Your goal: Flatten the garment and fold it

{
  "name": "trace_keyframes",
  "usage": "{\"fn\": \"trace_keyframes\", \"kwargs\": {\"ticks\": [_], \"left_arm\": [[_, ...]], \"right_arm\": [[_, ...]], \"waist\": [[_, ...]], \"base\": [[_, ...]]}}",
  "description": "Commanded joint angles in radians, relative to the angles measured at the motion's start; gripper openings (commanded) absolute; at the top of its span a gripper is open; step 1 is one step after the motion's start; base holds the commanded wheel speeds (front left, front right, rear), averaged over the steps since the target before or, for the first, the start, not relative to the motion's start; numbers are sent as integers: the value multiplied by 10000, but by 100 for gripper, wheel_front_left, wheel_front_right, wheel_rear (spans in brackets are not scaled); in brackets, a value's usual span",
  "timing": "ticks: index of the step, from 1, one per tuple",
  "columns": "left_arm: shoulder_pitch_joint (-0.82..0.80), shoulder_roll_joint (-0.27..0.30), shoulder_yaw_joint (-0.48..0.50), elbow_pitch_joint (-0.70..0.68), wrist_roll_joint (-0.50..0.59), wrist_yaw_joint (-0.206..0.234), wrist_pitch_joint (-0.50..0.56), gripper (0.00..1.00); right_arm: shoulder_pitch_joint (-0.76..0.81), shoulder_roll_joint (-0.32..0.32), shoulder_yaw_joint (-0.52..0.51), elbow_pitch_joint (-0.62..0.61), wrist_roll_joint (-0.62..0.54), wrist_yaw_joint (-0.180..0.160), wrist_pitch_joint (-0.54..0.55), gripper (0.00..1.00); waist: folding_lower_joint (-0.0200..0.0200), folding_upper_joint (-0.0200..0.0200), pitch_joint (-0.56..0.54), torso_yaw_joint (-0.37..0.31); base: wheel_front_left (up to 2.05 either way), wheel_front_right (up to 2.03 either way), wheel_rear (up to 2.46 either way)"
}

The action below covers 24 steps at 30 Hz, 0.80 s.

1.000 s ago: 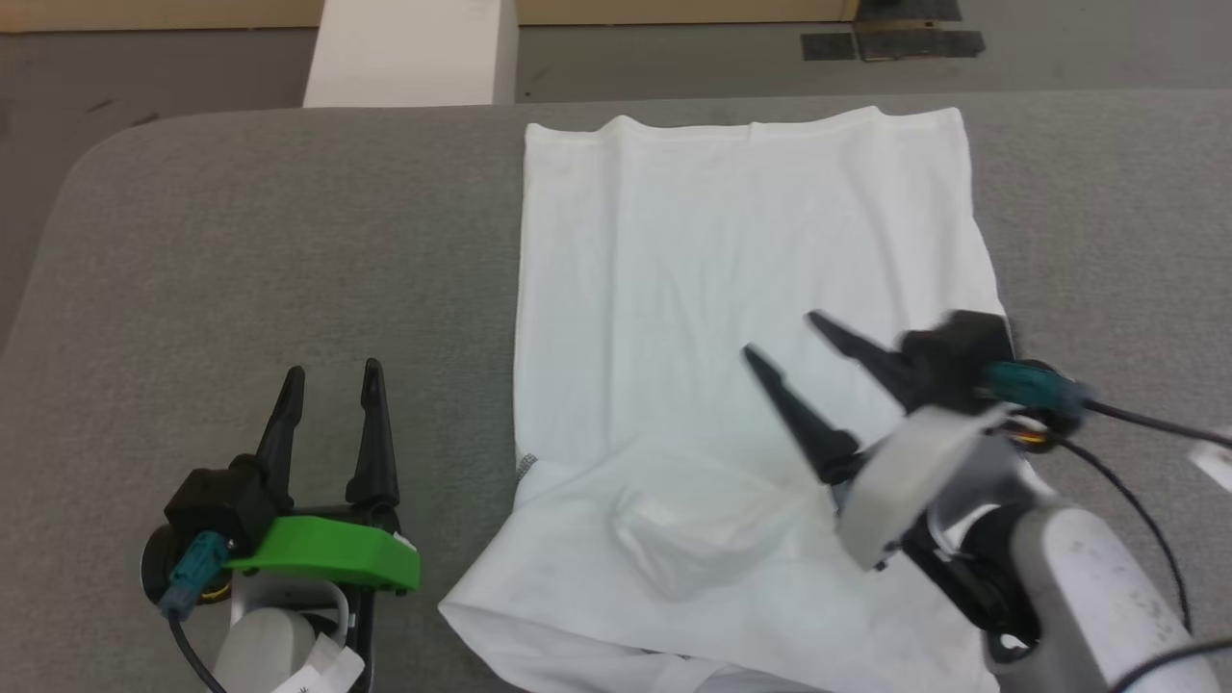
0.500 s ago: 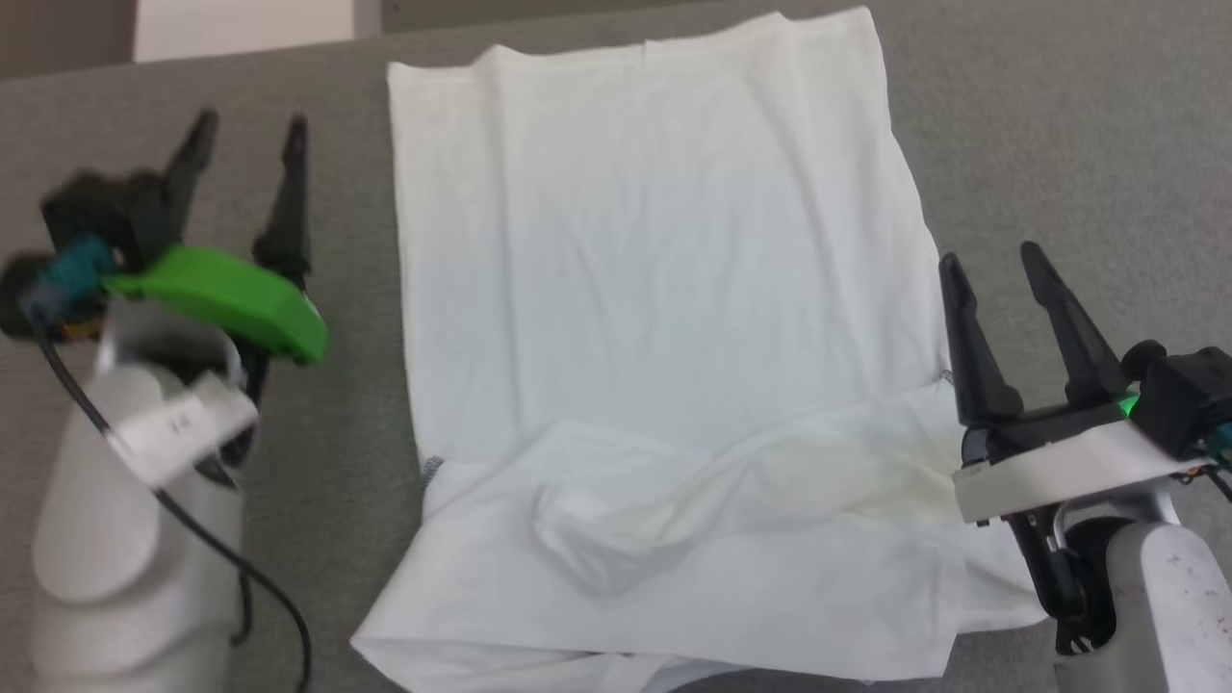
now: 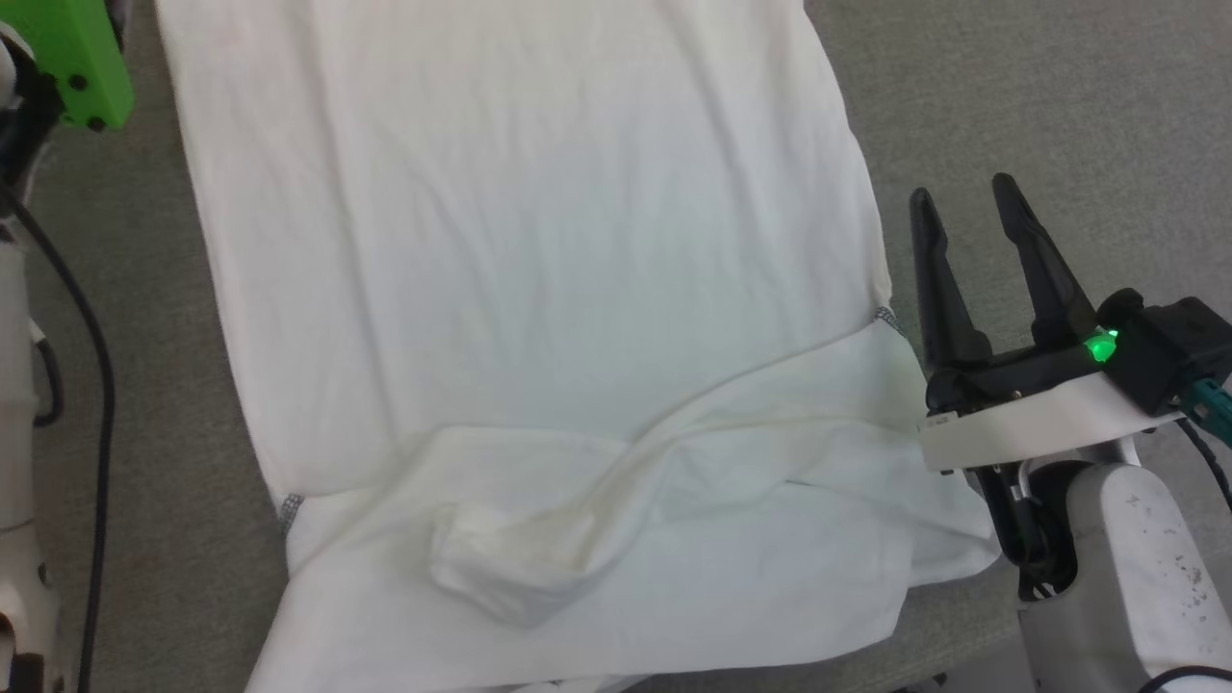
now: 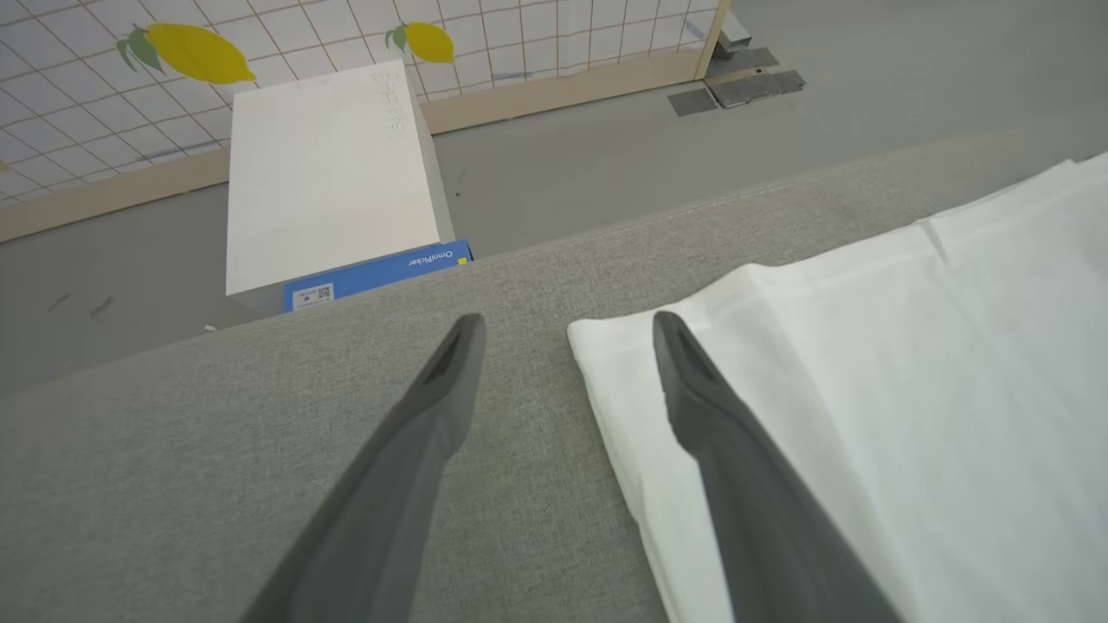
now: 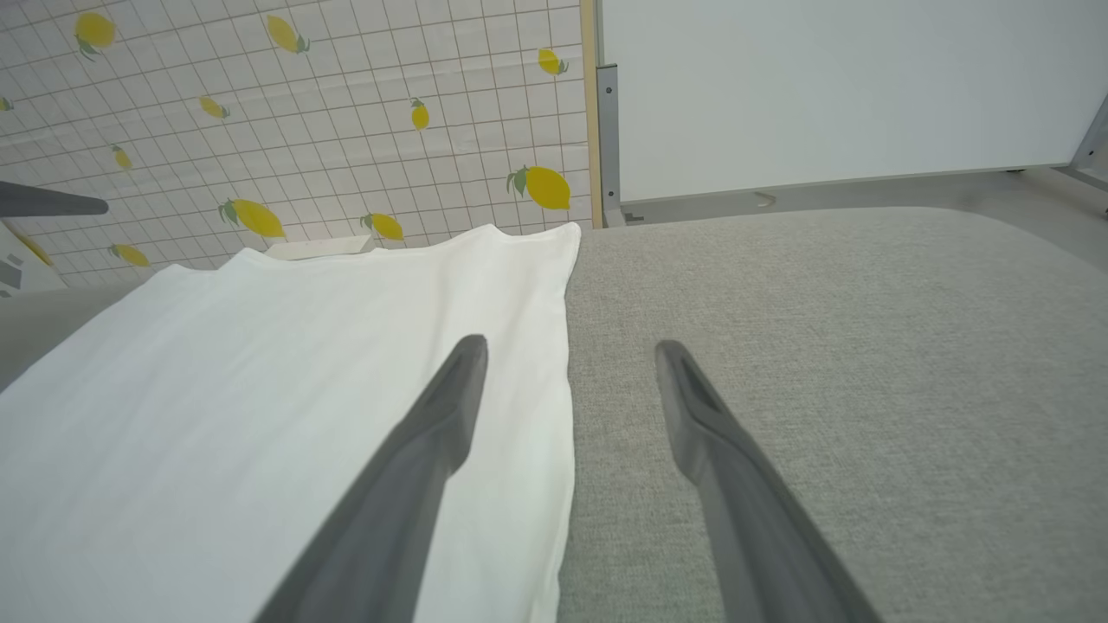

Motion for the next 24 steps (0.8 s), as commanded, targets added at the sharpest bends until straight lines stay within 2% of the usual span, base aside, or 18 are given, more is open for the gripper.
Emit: {"fn": "trace_keyframes", "kwargs": {"ticks": [1,4,5,10,12,14,15,16,19,24], "left_arm": [[-333,146,-16,49,-14,130,425,100],[-783,331,-53,127,99,478,1468,100],[-1021,437,-80,123,272,897,2221,100],[-1077,684,-123,41,720,1771,3542,100],[-1025,855,-183,-109,963,2000,3851,100],[-924,1044,-303,-243,1161,2044,4087,100],[-859,1080,-322,-276,1172,2061,4223,33],[-759,1092,-336,-302,1137,2078,4438,0],[-559,1085,-388,-581,1034,2048,4719,0],[-459,1135,-490,-993,1030,1709,3506,0]], "right_arm": [[-173,65,90,40,73,-15,-106,100],[-247,102,216,135,172,-15,-201,100],[-292,136,306,186,232,-15,-276,100],[-358,181,405,292,291,-15,-377,100],[-372,193,417,308,316,-15,-408,100],[-382,203,418,320,329,-15,-430,100],[-383,207,413,332,335,-15,-430,100],[-386,211,402,357,335,-15,-415,100],[-467,204,348,415,280,-15,-344,100],[-896,73,328,403,180,-15,-151,100]], "waist": [[-2,0,930,-926],[-2,0,1121,-1133],[-2,0,1252,-1265],[-2,0,1365,-1401],[-2,0,1400,-1429],[-2,0,1429,-1432],[-2,0,1436,-1422],[-2,0,1434,-1396],[-2,0,1408,-1290],[-2,0,1261,-1073]], "base": [[0,0,0],[0,0,0],[0,0,0],[0,0,0],[0,0,0],[0,0,0],[0,0,0],[0,0,0],[0,0,0],[0,0,0]]}}
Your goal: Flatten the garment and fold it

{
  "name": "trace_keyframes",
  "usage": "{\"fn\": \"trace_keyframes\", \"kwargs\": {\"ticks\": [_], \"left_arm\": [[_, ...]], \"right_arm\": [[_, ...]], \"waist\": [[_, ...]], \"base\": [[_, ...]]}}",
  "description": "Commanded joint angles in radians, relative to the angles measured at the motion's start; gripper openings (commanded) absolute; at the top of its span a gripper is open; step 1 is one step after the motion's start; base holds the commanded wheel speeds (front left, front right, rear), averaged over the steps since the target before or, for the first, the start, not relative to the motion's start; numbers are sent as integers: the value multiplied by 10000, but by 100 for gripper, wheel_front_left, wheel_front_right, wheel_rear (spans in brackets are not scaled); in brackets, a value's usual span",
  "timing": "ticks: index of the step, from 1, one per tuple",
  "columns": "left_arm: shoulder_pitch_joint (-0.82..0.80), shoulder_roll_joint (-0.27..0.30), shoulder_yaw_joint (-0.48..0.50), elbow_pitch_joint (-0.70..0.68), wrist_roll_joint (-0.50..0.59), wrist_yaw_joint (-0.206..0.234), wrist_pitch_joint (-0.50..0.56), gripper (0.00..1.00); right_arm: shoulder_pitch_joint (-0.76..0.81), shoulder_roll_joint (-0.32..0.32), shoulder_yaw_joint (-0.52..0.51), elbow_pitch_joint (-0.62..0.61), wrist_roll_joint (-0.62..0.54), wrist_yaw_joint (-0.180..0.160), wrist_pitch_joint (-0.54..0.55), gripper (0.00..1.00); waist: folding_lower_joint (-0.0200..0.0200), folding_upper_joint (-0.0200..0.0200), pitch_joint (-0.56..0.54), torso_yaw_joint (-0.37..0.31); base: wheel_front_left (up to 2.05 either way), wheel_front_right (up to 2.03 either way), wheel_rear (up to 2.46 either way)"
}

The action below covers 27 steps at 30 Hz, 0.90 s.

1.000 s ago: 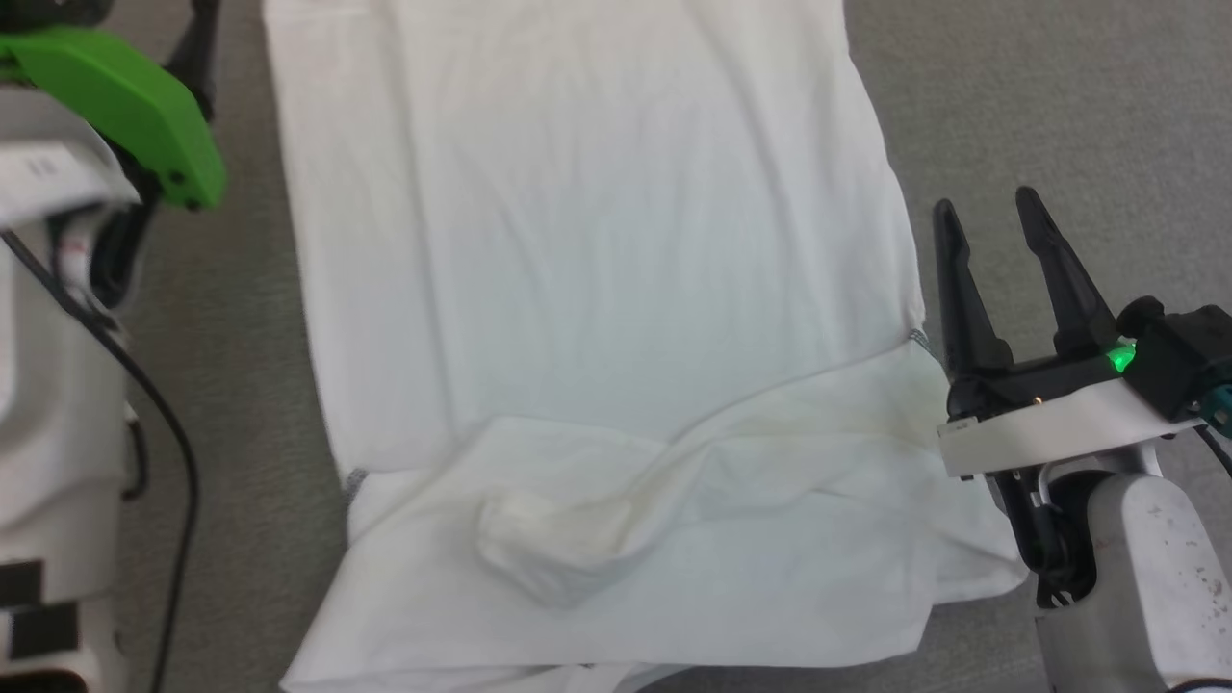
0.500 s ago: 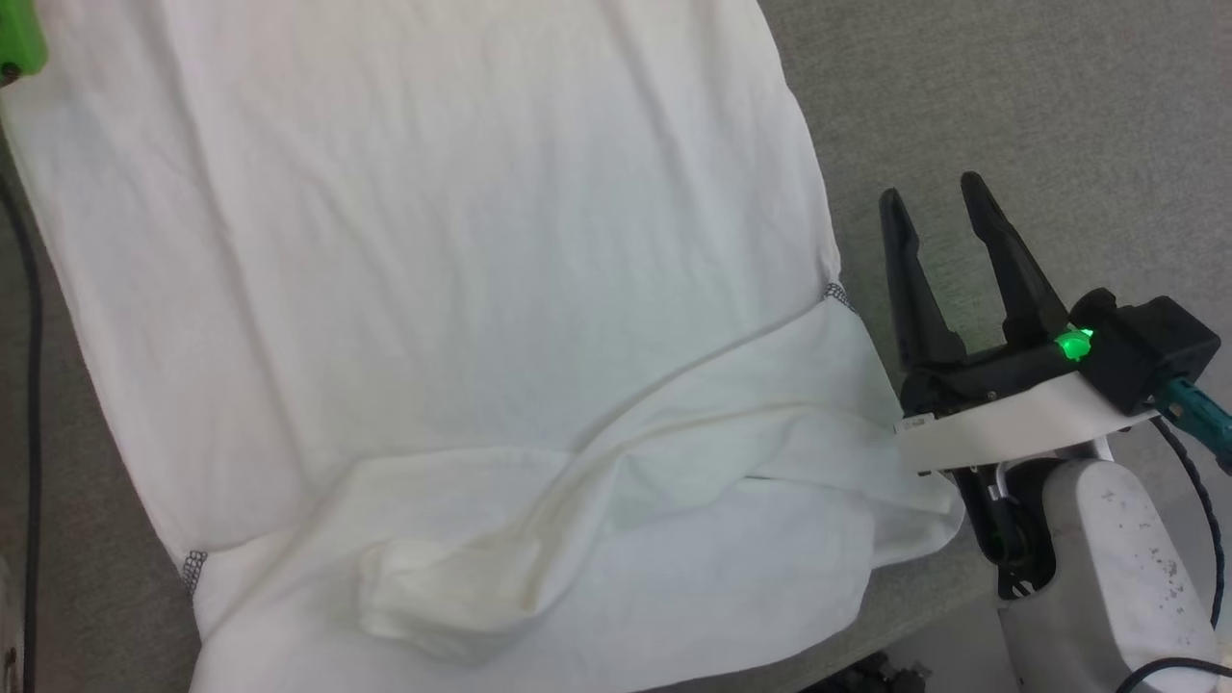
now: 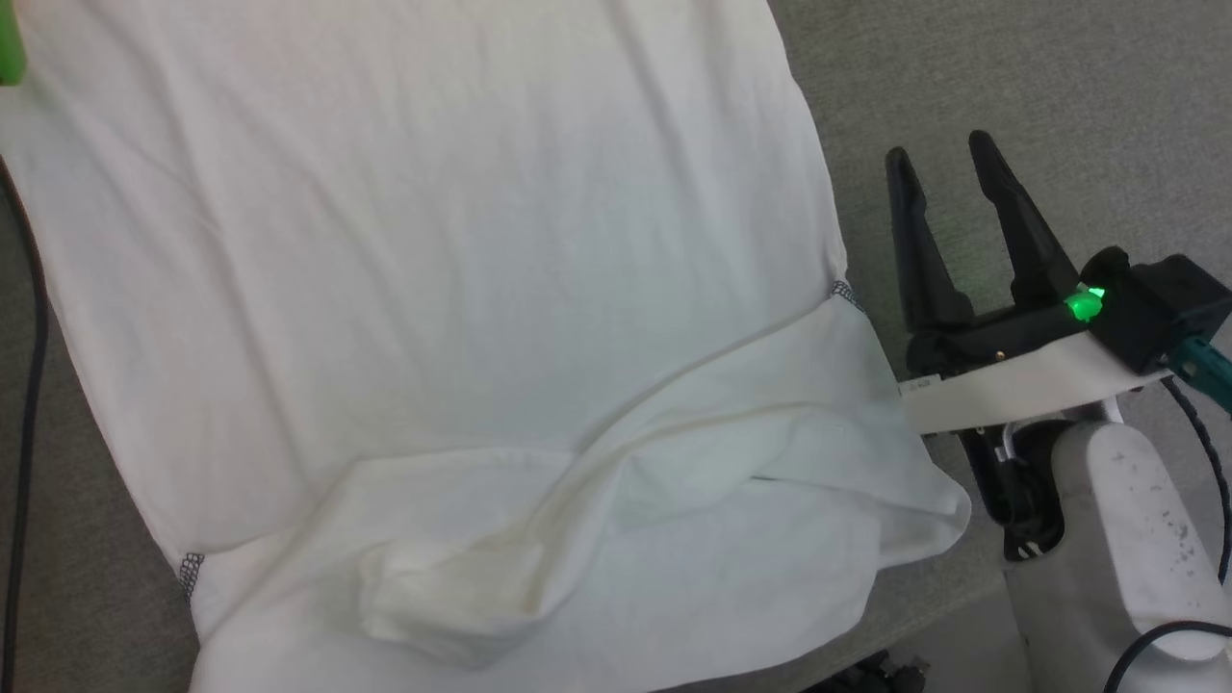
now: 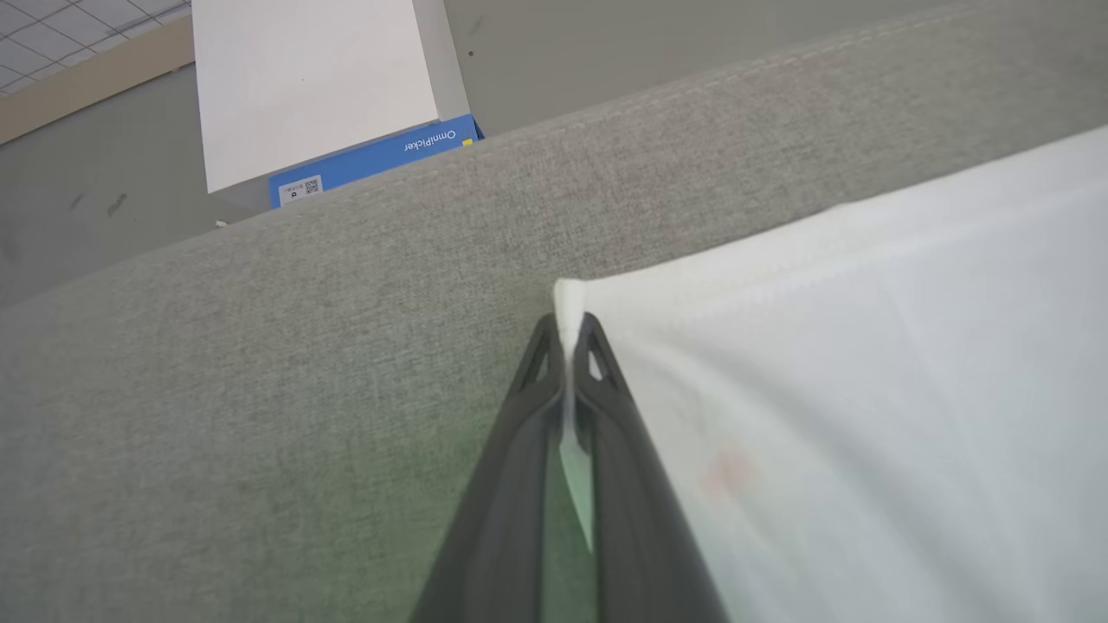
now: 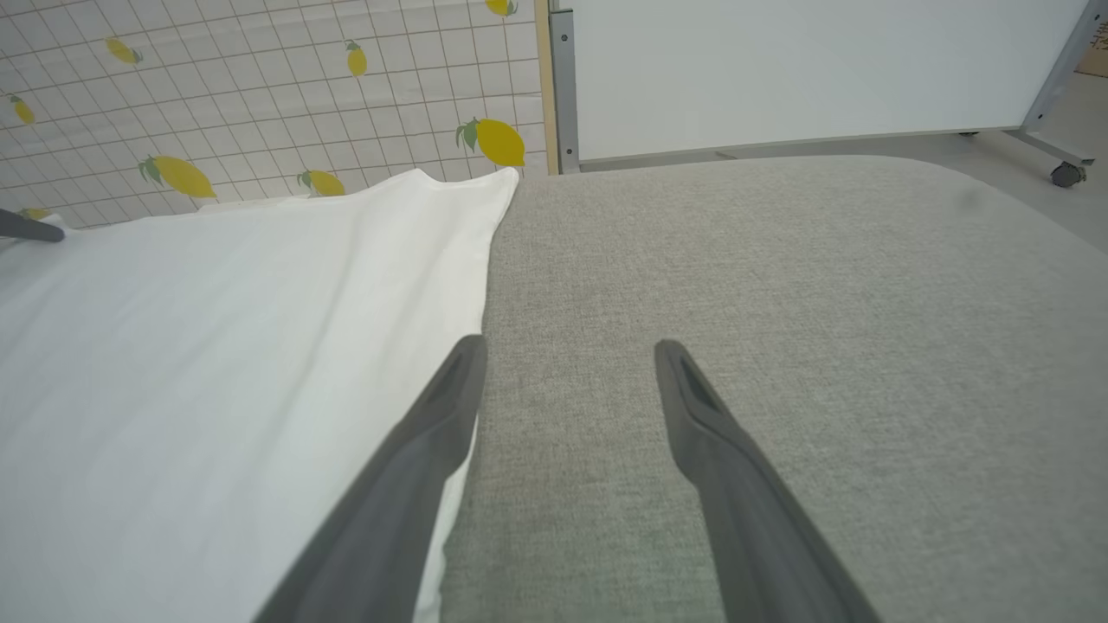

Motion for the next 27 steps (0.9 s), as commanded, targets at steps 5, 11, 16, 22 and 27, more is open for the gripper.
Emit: {"fn": "trace_keyframes", "kwargs": {"ticks": [5,11,16,22,27], "left_arm": [[221,-98,-146,252,-145,-321,-1378,0],[237,-423,-354,783,-247,-543,-2465,0],[116,-1015,-647,989,-456,-713,-3006,0],[-327,-1506,-1027,983,-601,-1067,-3522,0],[-742,-1777,-1241,712,-661,-1229,-3920,0]], "right_arm": [[-1386,-452,144,314,13,-15,695,100],[-4240,-637,232,2180,503,-15,2379,100],[-6380,-642,-183,4338,1152,-15,4096,100],[-8240,-936,-772,6100,709,-15,5891,100],[-9525,-899,-1862,7165,-208,-15,6807,100]], "waist": [[-1,-1,-301,403],[-1,-1,-469,892],[-1,-1,-329,1643],[-1,-1,188,2467],[-1,-1,760,2899]], "base": [[0,0,0],[0,0,0],[0,0,0],[0,0,0],[0,0,0]]}}
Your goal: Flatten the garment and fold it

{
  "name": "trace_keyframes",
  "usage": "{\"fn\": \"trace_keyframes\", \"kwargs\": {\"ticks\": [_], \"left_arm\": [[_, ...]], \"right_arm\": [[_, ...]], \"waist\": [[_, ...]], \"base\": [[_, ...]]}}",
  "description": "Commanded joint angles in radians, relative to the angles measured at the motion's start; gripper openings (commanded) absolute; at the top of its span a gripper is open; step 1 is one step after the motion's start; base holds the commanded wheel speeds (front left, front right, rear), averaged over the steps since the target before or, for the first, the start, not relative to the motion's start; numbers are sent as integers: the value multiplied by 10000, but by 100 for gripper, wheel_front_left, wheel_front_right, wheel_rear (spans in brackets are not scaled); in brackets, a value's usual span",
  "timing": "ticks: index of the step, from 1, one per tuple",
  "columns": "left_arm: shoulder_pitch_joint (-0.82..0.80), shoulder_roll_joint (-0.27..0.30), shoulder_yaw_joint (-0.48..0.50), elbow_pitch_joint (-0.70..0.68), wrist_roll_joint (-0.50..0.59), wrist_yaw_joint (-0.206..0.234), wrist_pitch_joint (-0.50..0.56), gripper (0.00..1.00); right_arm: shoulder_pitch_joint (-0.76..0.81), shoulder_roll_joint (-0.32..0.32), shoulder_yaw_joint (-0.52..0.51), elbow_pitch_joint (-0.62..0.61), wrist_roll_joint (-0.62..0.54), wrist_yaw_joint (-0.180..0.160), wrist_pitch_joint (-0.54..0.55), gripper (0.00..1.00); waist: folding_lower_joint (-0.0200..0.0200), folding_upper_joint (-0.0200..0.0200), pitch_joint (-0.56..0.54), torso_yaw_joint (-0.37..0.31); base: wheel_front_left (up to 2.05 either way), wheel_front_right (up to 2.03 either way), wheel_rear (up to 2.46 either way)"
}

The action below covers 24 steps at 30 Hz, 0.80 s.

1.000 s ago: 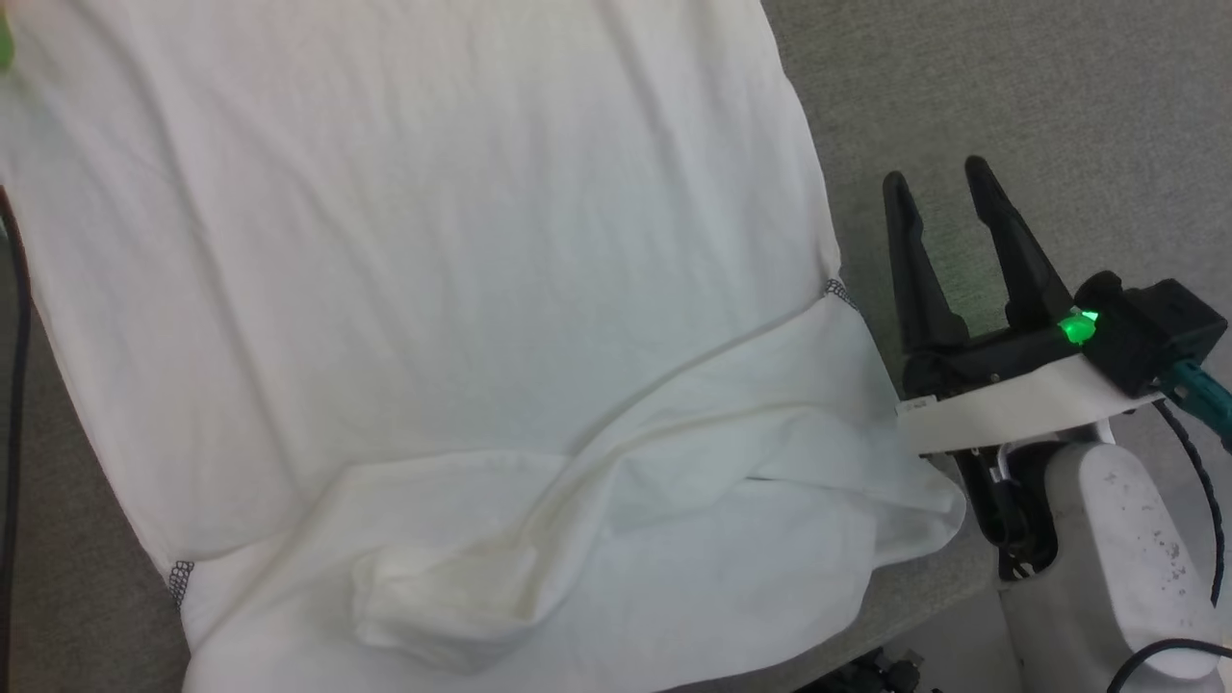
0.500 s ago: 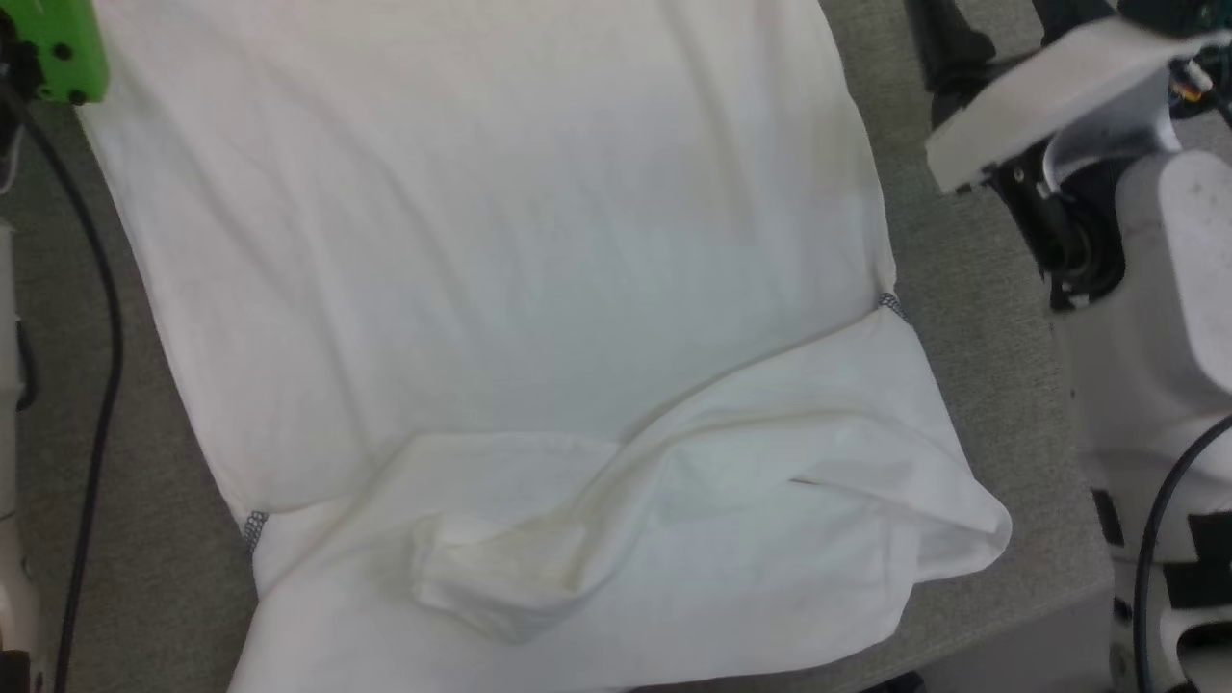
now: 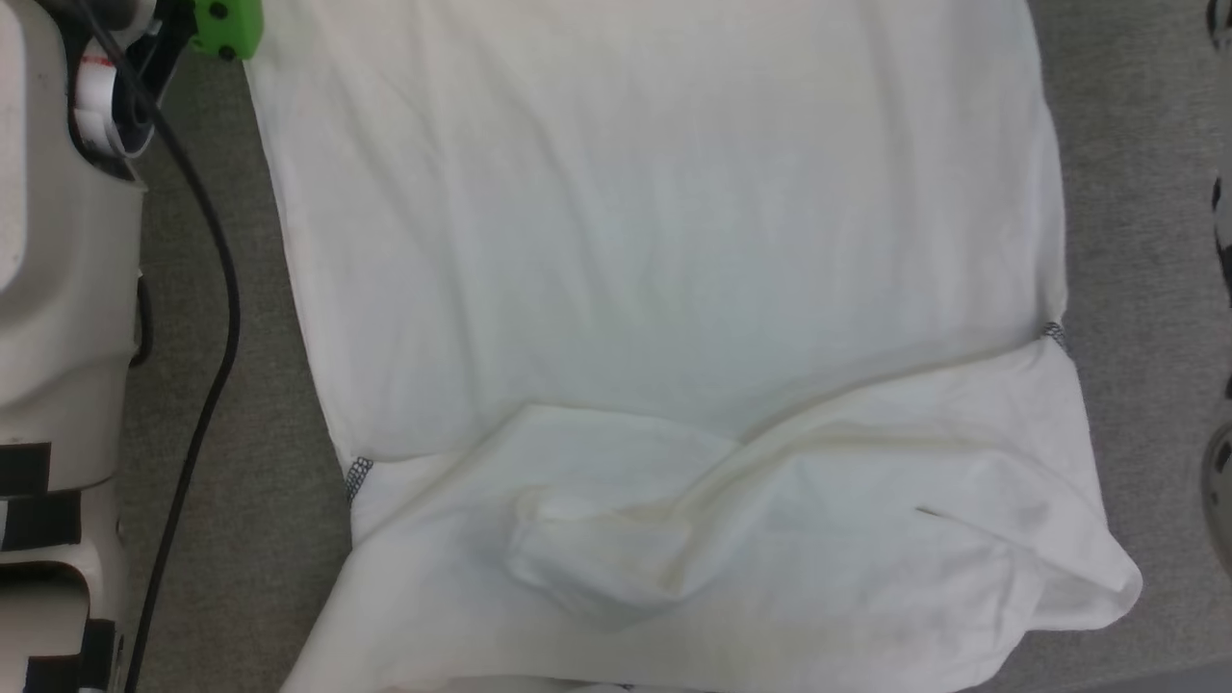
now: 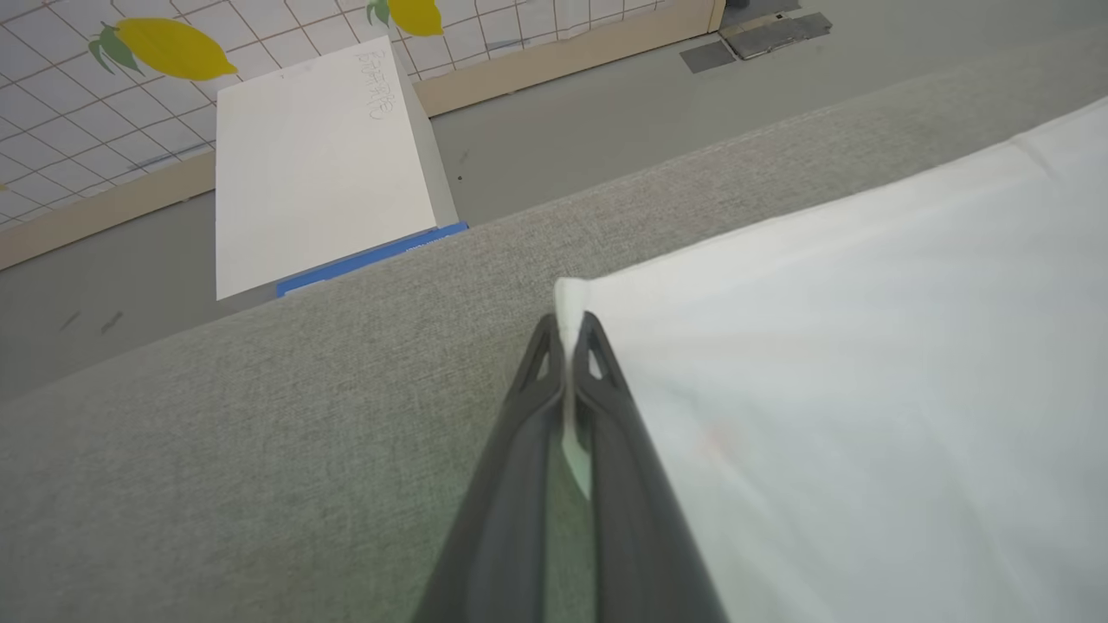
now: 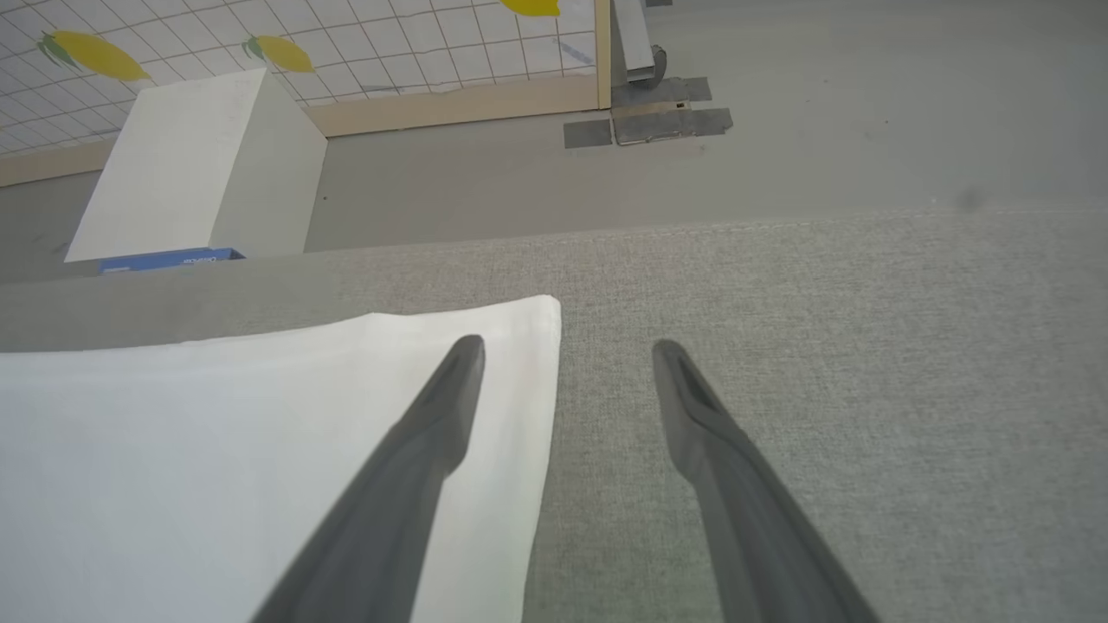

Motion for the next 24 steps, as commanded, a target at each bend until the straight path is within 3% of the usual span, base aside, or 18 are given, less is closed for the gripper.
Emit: {"fn": "trace_keyframes", "kwargs": {"ticks": [1,8,12,13,14,16,17,24], "left_arm": [[-199,-82,-52,-104,-89,-66,-148,0],[-281,-348,-292,-809,-237,-178,-426,0],[-164,-356,-344,-1075,-293,-185,-497,0],[-135,-358,-349,-1109,-313,-183,-499,0],[-103,-354,-357,-1153,-323,-173,-505,0],[-45,-327,-368,-1201,-328,-153,-511,0],[-28,-311,-369,-1213,-331,-143,-507,0],[26,-214,-370,-1032,-274,-45,-731,0]], "right_arm": [[-295,8,-237,244,-404,-13,165,100],[-1129,221,-1444,788,-1968,-13,1236,100],[-1256,316,-1581,747,-2606,-13,1776,100],[-1269,324,-1596,724,-2718,-13,1900,84],[-1279,313,-1587,675,-2879,-13,2050,40],[-1246,262,-1495,571,-3186,-13,2323,7],[-1222,211,-1444,484,-3347,-13,2389,0],[-889,173,-1104,-252,-3568,-13,2095,0]], "waist": [[0,0,645,550],[0,0,1239,1003],[0,0,1394,1096],[0,0,1410,1106],[0,0,1426,1112],[0,0,1413,1106],[0,0,1405,1097],[0,0,1189,915]], "base": [[0,0,0],[0,0,0],[0,0,0],[0,0,0],[0,0,0],[0,0,0],[0,0,0],[0,0,0]]}}
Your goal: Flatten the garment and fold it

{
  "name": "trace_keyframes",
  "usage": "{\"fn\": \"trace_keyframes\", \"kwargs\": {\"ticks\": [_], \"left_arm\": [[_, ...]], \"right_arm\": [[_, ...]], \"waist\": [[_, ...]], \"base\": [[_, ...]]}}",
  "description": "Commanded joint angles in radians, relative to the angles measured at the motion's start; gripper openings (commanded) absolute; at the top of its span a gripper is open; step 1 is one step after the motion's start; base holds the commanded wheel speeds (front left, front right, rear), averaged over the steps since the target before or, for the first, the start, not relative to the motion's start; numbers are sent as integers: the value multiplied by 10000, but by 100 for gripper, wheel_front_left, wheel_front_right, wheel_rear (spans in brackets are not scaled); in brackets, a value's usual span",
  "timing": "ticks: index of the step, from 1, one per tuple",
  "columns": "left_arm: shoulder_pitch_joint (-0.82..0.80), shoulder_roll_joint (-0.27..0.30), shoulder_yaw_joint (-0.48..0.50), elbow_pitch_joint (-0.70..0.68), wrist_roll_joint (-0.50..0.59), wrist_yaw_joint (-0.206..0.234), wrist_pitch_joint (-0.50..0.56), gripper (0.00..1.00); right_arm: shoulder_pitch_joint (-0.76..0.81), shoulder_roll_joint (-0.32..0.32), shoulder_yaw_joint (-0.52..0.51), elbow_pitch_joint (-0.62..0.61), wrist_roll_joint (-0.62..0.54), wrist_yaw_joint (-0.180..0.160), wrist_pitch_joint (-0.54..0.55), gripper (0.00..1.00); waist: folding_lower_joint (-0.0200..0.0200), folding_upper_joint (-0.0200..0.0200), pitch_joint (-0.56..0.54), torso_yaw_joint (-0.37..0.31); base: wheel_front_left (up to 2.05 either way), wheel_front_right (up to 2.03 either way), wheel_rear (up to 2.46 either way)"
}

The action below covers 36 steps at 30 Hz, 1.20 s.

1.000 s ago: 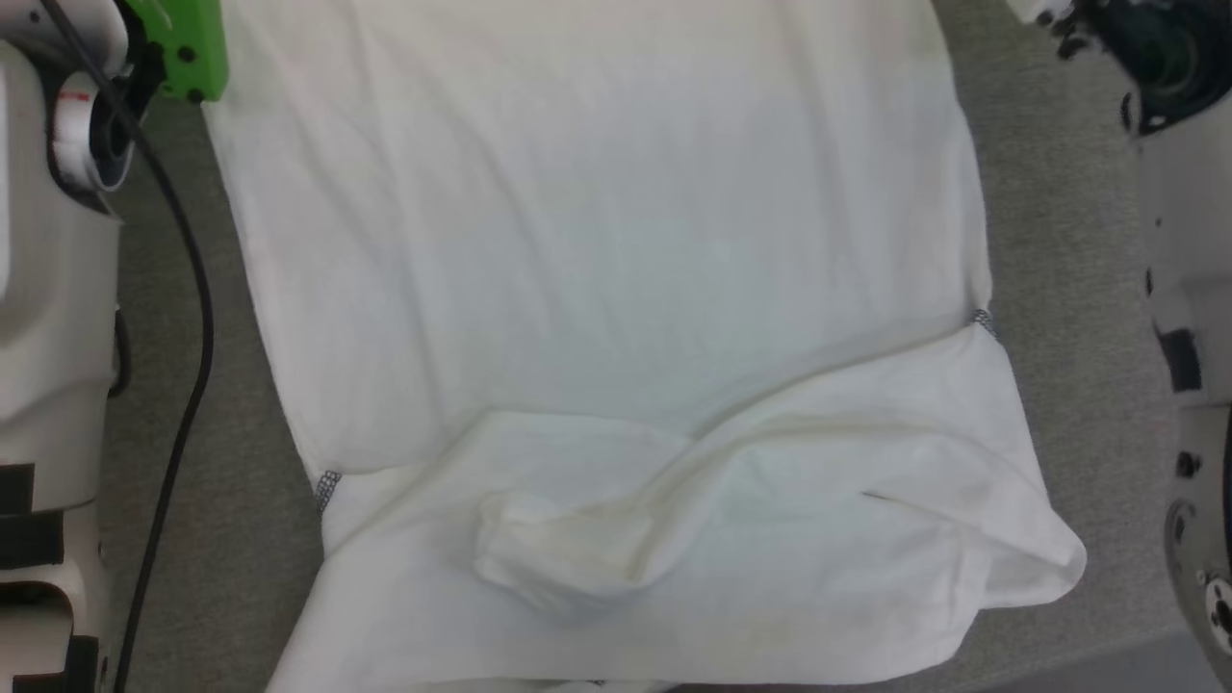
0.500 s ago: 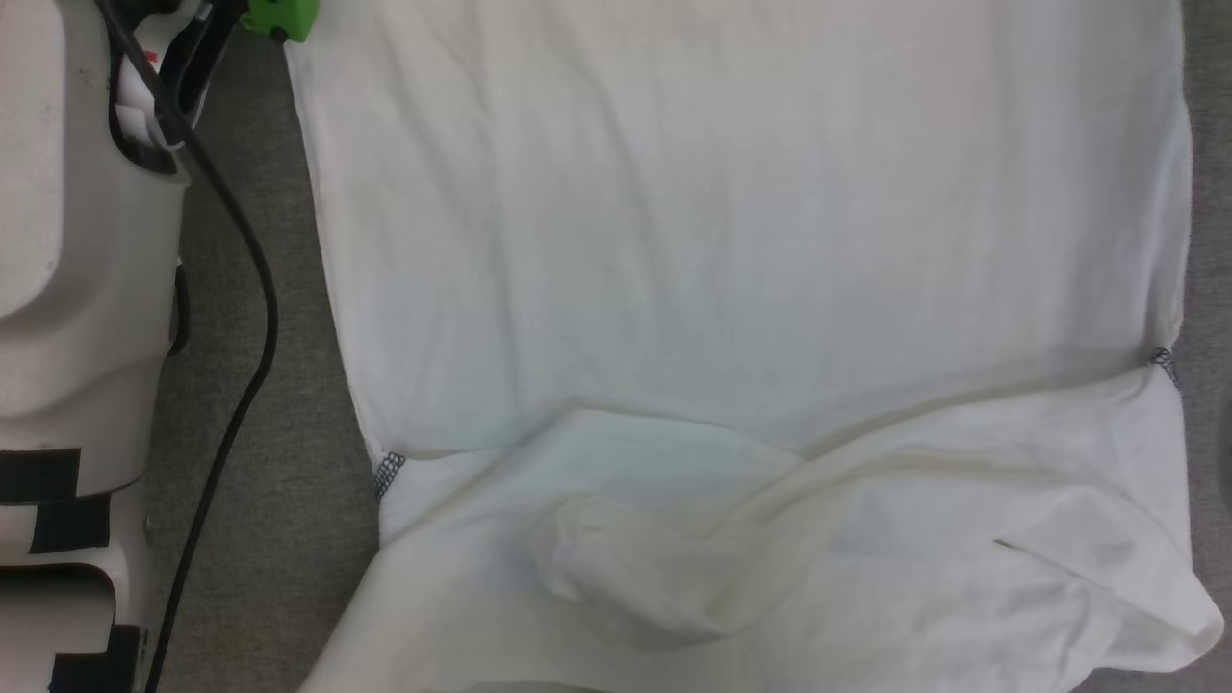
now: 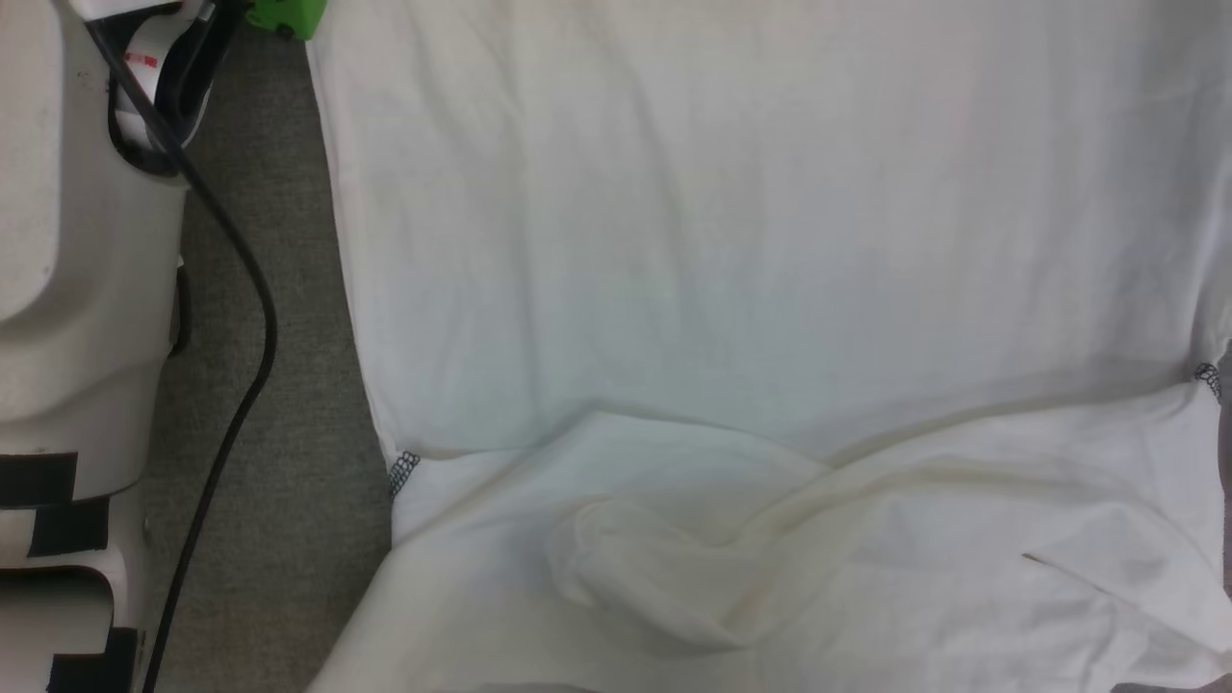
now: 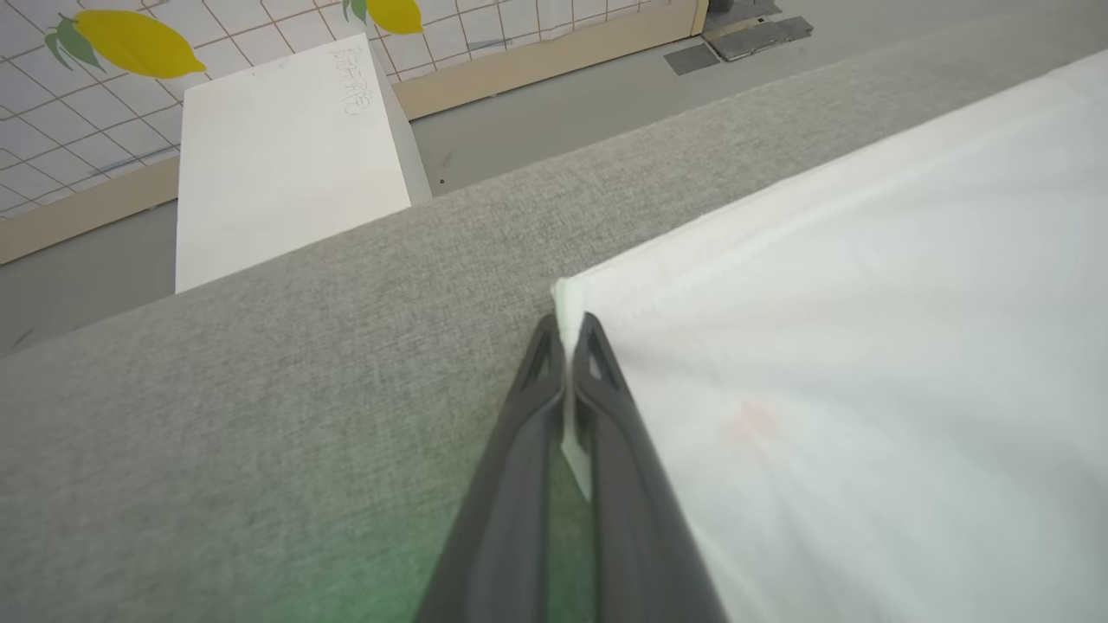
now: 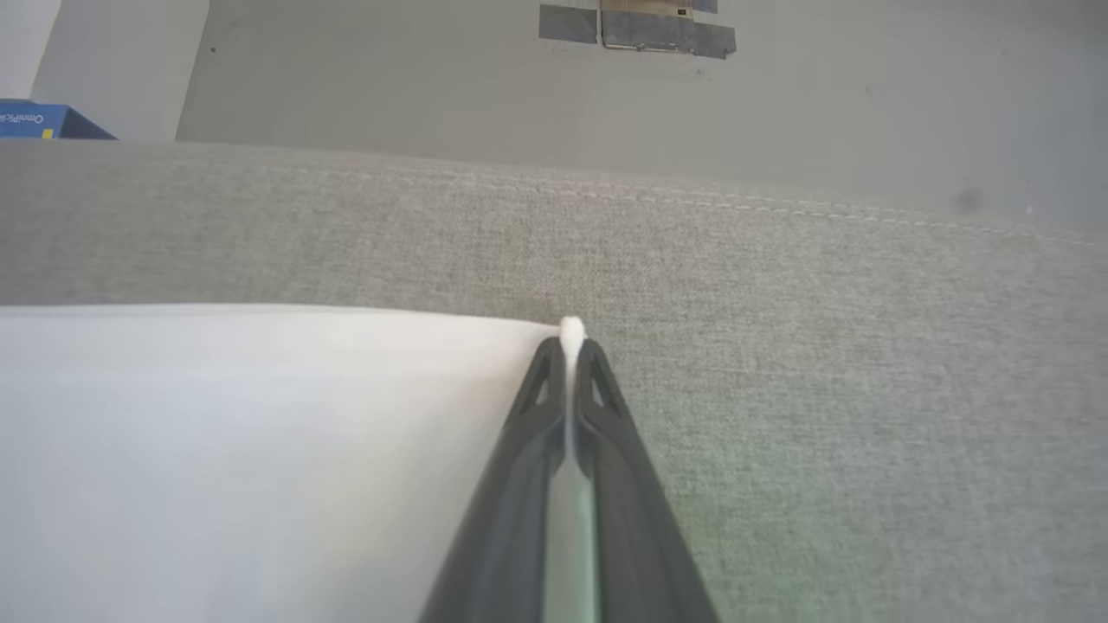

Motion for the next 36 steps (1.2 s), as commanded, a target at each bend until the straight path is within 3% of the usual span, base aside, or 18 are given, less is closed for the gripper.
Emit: {"fn": "trace_keyframes", "kwargs": {"ticks": [1,8,19,24,28,36], "left_arm": [[121,131,10,152,103,91,-161,0],[-199,356,-15,579,637,77,-1989,0],[-394,321,76,1652,1092,440,-4720,0],[179,225,88,1839,854,385,-5336,0],[1060,208,137,1532,363,98,-5705,0],[4135,525,178,-176,-485,2,-5531,0]], "right_arm": [[396,-13,52,-68,69,-17,-256,0],[833,-195,766,-552,728,-17,-2283,0],[1443,-925,1980,-559,1623,-17,-5001,0],[2154,-1279,2589,-648,2277,-17,-5549,0],[3166,-1592,3105,-1195,3152,-17,-5678,0],[6510,-2319,3772,-3751,4748,-17,-5101,0]], "waist": [[0,0,-134,-109],[0,0,-675,-394],[0,0,-1950,-530],[0,0,-2764,-415],[0,0,-3462,-337],[0,0,-4871,-246]], "base": [[0,0,0],[0,0,0],[0,0,0],[0,0,0],[0,0,0],[0,0,0]]}}
